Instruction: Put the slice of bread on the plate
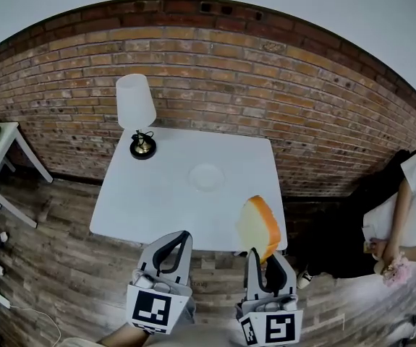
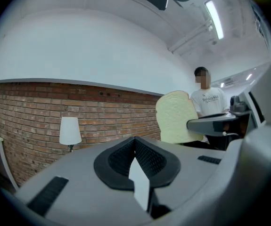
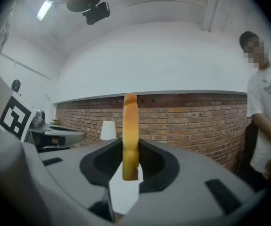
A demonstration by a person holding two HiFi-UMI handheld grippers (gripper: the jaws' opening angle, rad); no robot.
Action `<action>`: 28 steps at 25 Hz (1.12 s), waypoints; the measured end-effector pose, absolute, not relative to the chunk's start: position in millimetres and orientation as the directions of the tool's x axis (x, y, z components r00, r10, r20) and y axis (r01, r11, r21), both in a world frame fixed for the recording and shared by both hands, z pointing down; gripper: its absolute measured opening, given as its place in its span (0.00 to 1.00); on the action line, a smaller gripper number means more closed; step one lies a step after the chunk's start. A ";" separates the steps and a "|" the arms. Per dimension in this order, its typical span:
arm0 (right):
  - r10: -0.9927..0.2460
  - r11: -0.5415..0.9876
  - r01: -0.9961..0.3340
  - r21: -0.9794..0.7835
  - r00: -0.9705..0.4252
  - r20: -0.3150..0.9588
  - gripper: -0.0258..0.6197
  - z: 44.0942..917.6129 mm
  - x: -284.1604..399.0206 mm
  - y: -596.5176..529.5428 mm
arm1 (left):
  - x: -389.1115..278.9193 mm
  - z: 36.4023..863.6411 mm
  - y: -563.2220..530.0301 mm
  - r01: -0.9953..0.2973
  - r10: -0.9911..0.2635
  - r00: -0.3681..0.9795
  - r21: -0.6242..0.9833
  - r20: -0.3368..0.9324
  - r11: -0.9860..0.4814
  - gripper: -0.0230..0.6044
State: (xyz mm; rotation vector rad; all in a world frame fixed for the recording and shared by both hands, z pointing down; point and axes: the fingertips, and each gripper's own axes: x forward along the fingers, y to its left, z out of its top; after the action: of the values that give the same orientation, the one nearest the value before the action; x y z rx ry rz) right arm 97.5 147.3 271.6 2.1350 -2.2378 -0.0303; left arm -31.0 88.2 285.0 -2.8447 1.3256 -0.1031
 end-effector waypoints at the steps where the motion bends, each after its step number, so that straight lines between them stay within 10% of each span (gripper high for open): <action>1: -0.998 0.049 -0.998 0.047 -0.048 0.027 0.19 271.7 97.5 138.4 | -30.3 285.1 79.6 -0.764 -0.764 0.642 -0.026 0.063 -0.645 0.05; 28: -0.995 0.033 -0.999 0.026 -0.030 0.100 0.19 288.7 91.9 -10.8 | -23.4 298.8 -76.8 -0.727 -0.723 0.685 0.014 0.094 -0.687 0.05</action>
State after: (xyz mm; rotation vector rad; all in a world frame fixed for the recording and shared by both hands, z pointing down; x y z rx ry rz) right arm 91.9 -10.8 288.7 2.1227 -2.1911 0.0784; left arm -23.4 -76.8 298.8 -2.9296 1.2609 -0.1297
